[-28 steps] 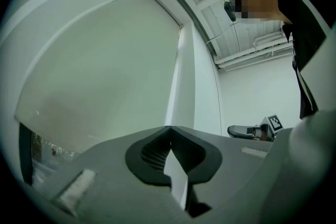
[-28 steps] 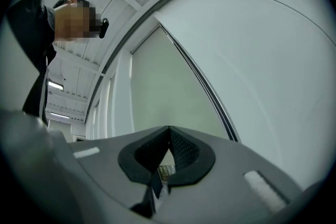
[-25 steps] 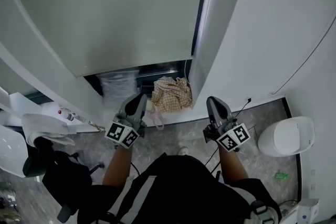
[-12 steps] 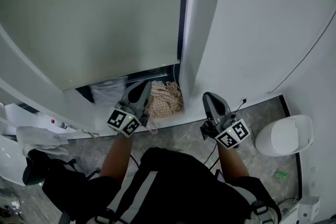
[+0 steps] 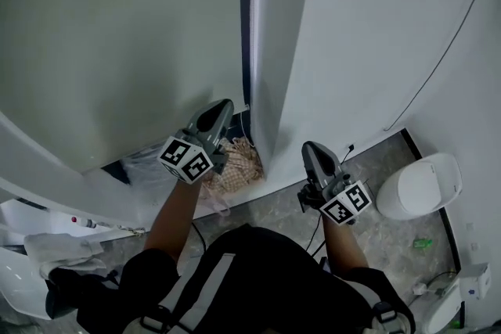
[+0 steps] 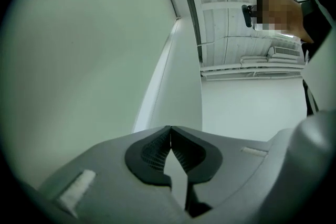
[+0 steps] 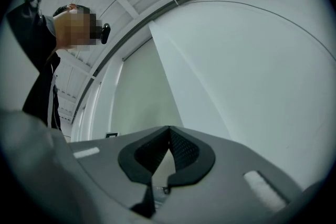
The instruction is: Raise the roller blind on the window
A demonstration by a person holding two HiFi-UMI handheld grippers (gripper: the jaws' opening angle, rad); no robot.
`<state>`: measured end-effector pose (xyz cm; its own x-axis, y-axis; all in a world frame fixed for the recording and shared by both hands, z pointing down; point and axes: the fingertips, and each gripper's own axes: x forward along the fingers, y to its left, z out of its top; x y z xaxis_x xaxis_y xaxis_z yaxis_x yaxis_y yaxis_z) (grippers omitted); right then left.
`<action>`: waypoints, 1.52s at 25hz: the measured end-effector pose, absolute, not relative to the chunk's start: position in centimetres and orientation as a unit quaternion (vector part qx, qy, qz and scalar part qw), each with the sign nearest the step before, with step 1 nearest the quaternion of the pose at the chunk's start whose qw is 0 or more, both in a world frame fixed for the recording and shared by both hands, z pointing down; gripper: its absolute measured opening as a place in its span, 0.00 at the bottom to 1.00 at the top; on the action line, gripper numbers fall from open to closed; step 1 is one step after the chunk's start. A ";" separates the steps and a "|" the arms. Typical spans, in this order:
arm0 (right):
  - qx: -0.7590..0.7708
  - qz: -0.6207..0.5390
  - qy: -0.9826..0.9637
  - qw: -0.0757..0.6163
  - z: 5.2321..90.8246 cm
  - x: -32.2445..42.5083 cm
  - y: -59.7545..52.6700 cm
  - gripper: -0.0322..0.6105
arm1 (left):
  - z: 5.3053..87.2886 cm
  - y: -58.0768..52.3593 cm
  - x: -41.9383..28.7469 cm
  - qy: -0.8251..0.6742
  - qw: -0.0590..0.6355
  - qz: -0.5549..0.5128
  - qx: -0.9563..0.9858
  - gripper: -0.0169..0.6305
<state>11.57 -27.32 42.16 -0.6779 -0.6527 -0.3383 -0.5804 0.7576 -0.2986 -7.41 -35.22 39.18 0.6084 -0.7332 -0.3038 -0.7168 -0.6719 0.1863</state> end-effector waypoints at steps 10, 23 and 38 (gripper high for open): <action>-0.425 -0.083 0.875 0.215 43.4 14.3 -26.6 0.05 | 34.7 -43.4 -4.8 -0.345 0.003 -0.180 0.921 0.17; -0.487 -0.069 0.841 0.224 42.9 17.0 -25.0 0.05 | 29.1 -46.8 -2.0 -0.287 -0.012 -0.230 0.930 0.23; -0.415 -0.053 0.888 0.193 41.8 13.6 -26.5 0.05 | 29.9 -41.3 -3.9 -0.307 -0.042 -0.216 0.926 0.05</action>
